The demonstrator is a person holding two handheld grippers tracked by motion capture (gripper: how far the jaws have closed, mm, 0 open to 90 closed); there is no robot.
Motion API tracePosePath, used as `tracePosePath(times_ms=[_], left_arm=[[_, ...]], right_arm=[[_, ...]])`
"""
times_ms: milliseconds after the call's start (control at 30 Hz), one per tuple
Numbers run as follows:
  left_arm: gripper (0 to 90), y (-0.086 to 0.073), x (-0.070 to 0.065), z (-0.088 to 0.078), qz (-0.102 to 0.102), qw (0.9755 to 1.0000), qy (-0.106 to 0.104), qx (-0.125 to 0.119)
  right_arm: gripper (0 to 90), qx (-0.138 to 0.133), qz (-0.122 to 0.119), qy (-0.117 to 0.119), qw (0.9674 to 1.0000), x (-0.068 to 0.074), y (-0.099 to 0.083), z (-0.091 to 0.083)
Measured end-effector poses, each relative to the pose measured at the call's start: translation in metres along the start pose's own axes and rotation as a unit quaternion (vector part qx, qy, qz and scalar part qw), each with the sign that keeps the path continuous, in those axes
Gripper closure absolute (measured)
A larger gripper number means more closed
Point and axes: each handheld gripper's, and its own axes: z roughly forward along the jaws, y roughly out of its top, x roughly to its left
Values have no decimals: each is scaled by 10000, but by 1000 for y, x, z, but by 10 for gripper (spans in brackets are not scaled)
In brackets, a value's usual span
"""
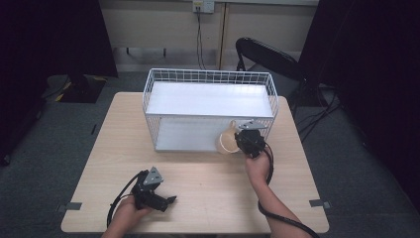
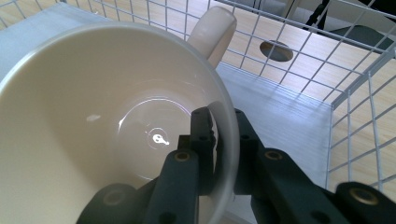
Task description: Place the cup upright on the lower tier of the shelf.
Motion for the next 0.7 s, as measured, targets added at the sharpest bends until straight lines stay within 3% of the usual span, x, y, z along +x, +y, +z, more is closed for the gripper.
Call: tracePosePath(times_ms=[700], left_arm=[[1, 0, 0, 0, -4, 10000, 0, -1]], right_arm=[[832, -200, -5, -331, 9993, 5, -2, 14]])
